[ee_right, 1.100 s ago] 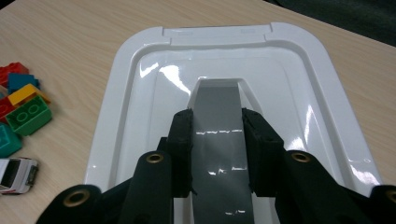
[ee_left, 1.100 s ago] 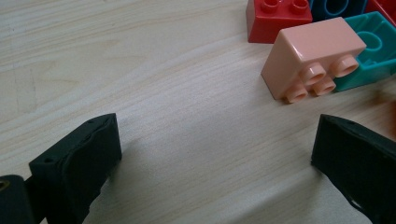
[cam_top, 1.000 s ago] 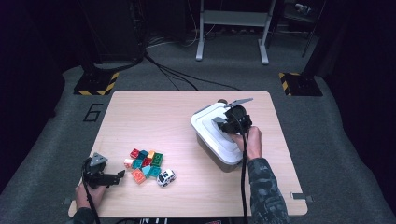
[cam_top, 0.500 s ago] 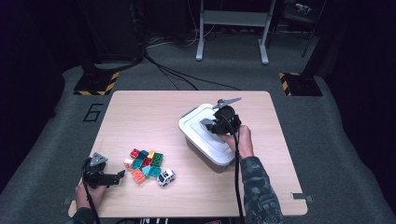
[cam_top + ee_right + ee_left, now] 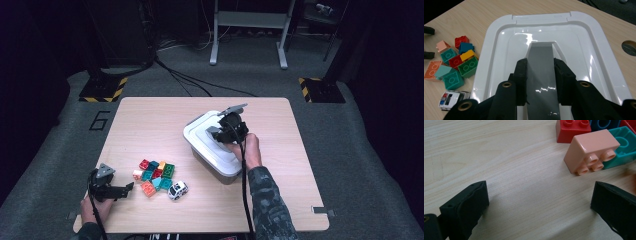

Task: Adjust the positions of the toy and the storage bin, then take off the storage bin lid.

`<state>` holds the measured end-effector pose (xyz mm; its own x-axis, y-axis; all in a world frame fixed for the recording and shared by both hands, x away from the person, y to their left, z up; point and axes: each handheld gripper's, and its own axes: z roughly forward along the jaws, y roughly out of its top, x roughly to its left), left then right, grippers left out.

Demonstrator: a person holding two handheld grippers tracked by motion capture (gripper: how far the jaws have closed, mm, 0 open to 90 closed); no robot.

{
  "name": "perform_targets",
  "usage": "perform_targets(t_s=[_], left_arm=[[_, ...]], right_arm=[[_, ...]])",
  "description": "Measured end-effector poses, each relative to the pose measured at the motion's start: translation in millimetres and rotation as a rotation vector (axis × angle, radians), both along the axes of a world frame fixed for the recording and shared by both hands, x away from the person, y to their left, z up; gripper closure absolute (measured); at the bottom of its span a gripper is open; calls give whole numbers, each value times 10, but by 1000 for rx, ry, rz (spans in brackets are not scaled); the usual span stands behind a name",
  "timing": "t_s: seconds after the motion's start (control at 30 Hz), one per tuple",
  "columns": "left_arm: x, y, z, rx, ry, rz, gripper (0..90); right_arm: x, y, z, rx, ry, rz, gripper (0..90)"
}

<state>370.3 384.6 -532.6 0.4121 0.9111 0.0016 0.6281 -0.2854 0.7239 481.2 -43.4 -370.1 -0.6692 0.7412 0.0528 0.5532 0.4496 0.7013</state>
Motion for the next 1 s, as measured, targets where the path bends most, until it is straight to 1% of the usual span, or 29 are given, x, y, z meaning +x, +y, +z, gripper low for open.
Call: perform_targets(t_s=[0.17, 0.23, 0.3, 0.5, 0.63, 0.73, 0.8, 0.9, 0.93, 0.97, 1.0], left_arm=[[-1, 1, 4, 4, 5, 0, 13], [-1, 1, 5, 4, 5, 0, 13], [-1, 0, 2, 2, 2, 0, 13], [-1, 1, 5, 4, 5, -1, 13], [-1, 1, 4, 3, 5, 0, 13], [-1, 1, 4, 3, 5, 0, 13], [-1, 1, 4, 3, 5, 0, 13], [-1, 1, 4, 3, 5, 0, 13], [-1, 1, 5, 3, 5, 0, 13], [-1, -7, 0, -5, 0, 8, 13], [2, -1, 2, 1, -1, 3, 13]], right_arm=[[18, 124, -6, 6, -2, 5, 673], [20, 157, -3, 8, 6, -2, 673], [24, 166, -1, 1, 7, 2, 673], [11, 185, 0, -9, -1, -8, 673], [-6, 207, 13, -38, -16, -11, 672], [-13, 217, 26, -43, -16, -17, 673], [-12, 203, 55, -35, -13, -33, 673], [-21, 183, 125, -33, -36, -52, 673], [-31, 184, 152, -26, -30, -64, 673], [-36, 179, 179, -33, -41, -59, 673], [-51, 178, 210, -39, -43, -61, 673]])
